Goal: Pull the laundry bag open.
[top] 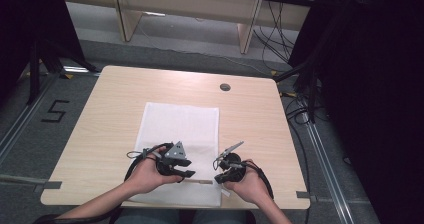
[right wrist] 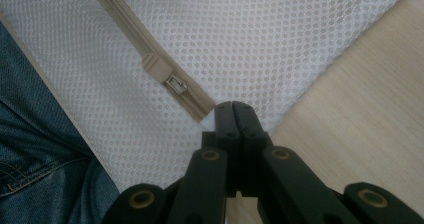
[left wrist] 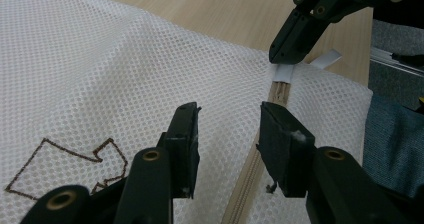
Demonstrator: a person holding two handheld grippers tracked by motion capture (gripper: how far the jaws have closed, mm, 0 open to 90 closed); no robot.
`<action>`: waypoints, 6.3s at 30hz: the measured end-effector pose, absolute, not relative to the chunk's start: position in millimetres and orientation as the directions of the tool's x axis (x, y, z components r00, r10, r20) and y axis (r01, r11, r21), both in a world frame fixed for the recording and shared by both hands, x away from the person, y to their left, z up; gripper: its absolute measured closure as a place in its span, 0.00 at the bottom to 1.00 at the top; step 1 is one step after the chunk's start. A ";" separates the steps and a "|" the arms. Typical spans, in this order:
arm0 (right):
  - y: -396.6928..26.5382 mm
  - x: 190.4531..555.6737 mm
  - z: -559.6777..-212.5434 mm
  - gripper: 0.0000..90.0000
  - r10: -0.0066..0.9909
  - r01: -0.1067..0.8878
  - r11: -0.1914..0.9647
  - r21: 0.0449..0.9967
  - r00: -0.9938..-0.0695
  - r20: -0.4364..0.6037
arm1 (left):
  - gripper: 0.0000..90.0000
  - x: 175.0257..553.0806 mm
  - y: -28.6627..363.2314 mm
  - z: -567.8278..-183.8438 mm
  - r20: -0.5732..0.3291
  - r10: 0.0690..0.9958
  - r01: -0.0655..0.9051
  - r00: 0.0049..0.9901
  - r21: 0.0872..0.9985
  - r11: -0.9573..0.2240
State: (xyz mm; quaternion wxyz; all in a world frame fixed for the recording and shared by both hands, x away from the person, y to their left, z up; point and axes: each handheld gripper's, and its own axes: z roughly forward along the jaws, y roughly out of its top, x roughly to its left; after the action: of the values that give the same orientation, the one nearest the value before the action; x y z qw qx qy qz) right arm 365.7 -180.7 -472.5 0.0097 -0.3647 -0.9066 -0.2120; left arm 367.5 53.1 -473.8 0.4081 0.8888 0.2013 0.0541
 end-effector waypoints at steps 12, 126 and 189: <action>-177.5 365.2 -475.8 1.00 0.656 0.670 0.651 0.358 -0.733 0.180 | 0.69 363.8 33.0 -481.9 -0.092 0.357 0.311 0.930 0.715 -0.626; -171.0 364.5 -480.1 1.00 0.693 0.716 0.632 0.298 -0.693 0.196 | 0.91 351.2 40.1 -479.5 -0.081 0.275 0.250 0.958 0.707 -0.662; -171.3 363.8 -481.2 1.00 0.682 0.693 0.644 0.325 -0.712 0.165 | 0.91 347.3 67.9 -473.3 -0.077 0.286 0.253 0.955 0.716 -0.651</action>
State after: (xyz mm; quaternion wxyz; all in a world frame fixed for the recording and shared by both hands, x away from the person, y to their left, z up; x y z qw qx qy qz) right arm 363.8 -171.3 -481.2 0.0137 -0.3791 -0.9066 -0.1848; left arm 347.3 67.9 -473.3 0.3905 0.9083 0.1483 0.0213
